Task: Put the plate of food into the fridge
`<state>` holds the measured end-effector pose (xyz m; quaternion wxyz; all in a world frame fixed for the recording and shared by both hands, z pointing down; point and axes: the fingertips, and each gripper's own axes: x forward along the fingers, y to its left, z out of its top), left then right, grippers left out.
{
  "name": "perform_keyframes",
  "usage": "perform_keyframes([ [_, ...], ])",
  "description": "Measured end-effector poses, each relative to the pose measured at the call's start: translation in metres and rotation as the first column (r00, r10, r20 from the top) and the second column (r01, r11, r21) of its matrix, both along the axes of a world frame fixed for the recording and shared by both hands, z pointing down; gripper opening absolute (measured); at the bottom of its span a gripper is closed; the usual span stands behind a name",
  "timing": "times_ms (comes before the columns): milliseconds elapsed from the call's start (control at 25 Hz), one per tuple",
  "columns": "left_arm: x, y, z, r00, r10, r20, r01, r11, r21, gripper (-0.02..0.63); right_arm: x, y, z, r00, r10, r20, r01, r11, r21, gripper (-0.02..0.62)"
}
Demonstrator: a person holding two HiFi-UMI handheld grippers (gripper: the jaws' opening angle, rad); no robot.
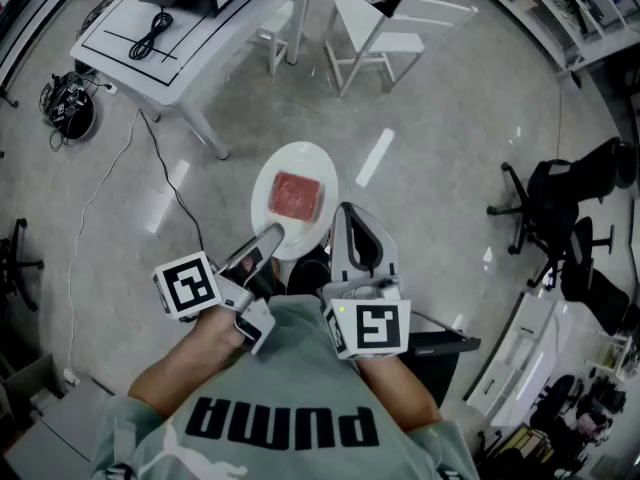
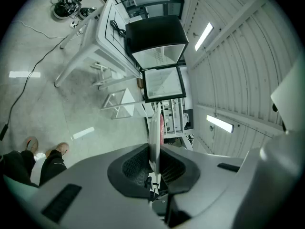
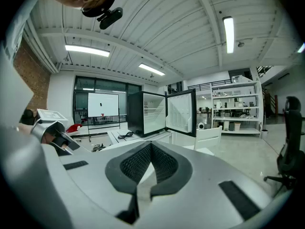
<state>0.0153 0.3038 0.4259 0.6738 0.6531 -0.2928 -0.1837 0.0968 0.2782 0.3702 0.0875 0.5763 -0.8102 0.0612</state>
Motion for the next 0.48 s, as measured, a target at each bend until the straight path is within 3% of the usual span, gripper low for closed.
perform_keyframes([
  [480,0.0044,-0.0013,-0.0014,1.0,-0.002,0.001,0.002,1.0,0.006,0.038,0.0083,-0.0034,-0.0015,1.0,0.013,0.029,-0.013,1.0,-0.007,0.005],
])
